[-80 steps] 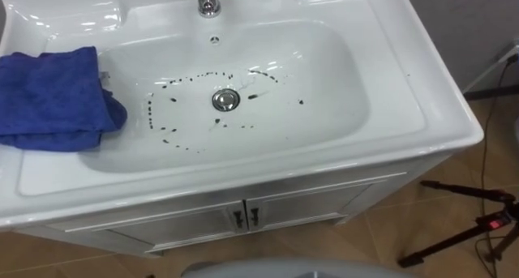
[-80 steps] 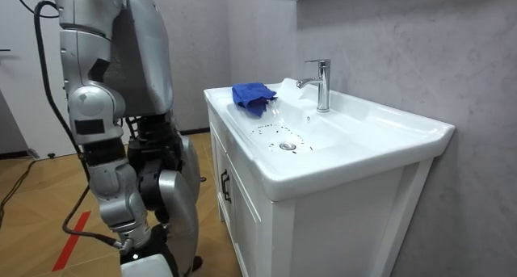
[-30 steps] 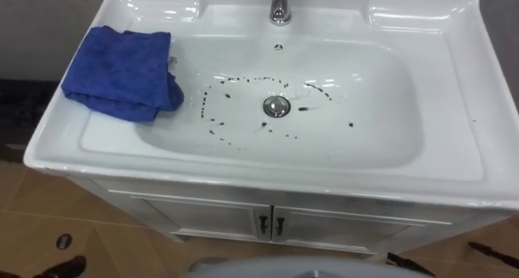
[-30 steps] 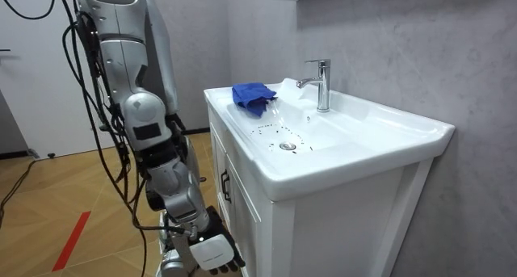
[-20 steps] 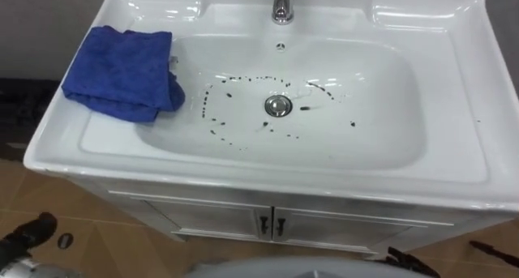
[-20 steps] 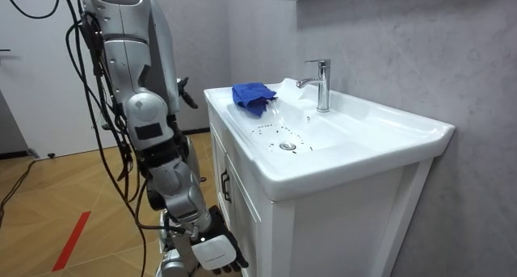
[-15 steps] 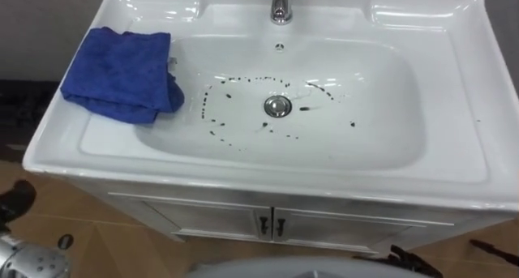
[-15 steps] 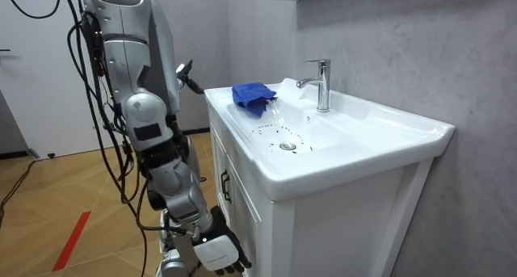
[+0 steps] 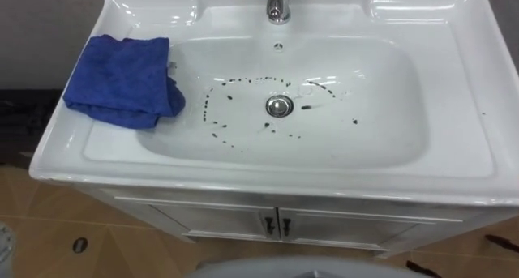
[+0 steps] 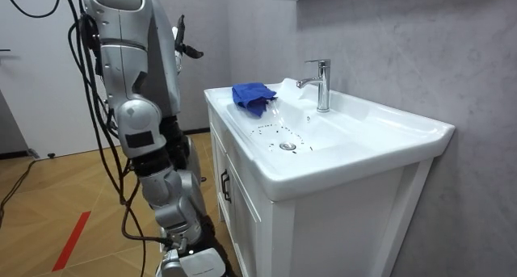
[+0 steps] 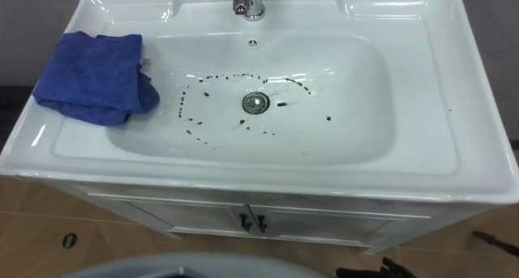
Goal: Wipe basin
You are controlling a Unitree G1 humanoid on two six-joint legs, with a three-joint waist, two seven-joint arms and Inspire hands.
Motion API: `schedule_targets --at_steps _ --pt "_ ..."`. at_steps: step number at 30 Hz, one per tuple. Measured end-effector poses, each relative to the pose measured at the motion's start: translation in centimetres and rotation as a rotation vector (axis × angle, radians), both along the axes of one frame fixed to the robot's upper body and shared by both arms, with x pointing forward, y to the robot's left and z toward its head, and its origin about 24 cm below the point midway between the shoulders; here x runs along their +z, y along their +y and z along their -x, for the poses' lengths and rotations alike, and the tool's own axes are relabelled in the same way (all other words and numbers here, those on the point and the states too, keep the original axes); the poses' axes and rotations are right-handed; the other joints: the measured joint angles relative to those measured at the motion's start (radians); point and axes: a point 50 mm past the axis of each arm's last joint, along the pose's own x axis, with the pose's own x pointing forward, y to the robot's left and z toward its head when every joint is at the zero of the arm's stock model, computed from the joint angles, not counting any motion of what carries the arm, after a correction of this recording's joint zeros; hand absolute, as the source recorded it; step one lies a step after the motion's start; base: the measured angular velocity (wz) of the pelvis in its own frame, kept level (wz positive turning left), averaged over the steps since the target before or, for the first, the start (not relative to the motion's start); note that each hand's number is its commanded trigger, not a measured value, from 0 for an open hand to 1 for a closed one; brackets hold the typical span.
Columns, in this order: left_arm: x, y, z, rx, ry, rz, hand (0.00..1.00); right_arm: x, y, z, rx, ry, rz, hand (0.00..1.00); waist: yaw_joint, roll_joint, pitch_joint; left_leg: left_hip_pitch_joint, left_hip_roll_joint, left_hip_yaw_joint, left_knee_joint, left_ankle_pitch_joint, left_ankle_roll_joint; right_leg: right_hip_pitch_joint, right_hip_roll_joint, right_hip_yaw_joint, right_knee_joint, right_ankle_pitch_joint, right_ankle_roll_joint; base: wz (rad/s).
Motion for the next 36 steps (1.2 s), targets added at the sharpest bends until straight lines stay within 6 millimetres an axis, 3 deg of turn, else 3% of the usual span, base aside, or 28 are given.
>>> schedule_targets --at_steps 5,8,15,24,29,36 --pt "0.4 0.3 0.1 0.002 0.007 -0.01 0.0 0.0 0.0 -0.1 0.033 0.003 -0.011 0.0 -0.001 0.003 -0.0006 0.006 0.0 0.0 -0.001 0.0 0.0 0.002 0.001 0.008 0.0 0.0 0.0 -0.05" --pt "0.2 0.3 0.0 -0.008 0.052 -0.019 0.0 0.0 0.0 -0.2 0.036 0.001 -0.015 0.0 -0.02 -0.002 0.0041 0.007 0.0 -0.001 -0.002 0.0 0.0 0.005 0.0 0.007 -0.001 0.0 0.0 0.0" --pt "-3.9 -1.0 -0.4 -0.076 0.385 -0.048 0.0 0.1 -0.2 0.5 0.006 0.013 -0.016 0.0 -0.049 -0.005 0.0063 0.013 0.0 0.003 -0.003 0.0 0.0 0.011 0.001 0.007 -0.004 0.0 0.0 0.0" --pt "-7.6 -4.2 -1.6 -0.202 0.595 -0.037 0.0 0.1 -0.2 -0.2 0.039 -0.001 -0.017 0.0 -0.079 -0.026 0.0024 0.015 0.002 0.029 -0.005 0.0 0.0 0.009 0.001 0.012 -0.002 0.0 0.0 -0.01" --pt "-8.3 -4.8 -2.3 -0.241 0.654 -0.073 0.0 0.2 -0.1 -0.6 0.052 -0.022 -0.015 0.0 -0.098 -0.03 0.0031 0.017 0.002 0.033 -0.005 0.0 0.0 0.007 0.002 0.02 -0.001 0.0 0.001 -0.05" --pt "-8.2 -4.8 -2.6 -0.237 0.669 -0.109 0.0 0.2 -0.1 0.8 0.046 0.008 -0.023 0.0 -0.111 -0.028 -0.0003 0.024 0.002 0.042 -0.005 0.0 0.0 0.009 0.003 0.041 -0.004 0.0 0.001 -0.08"
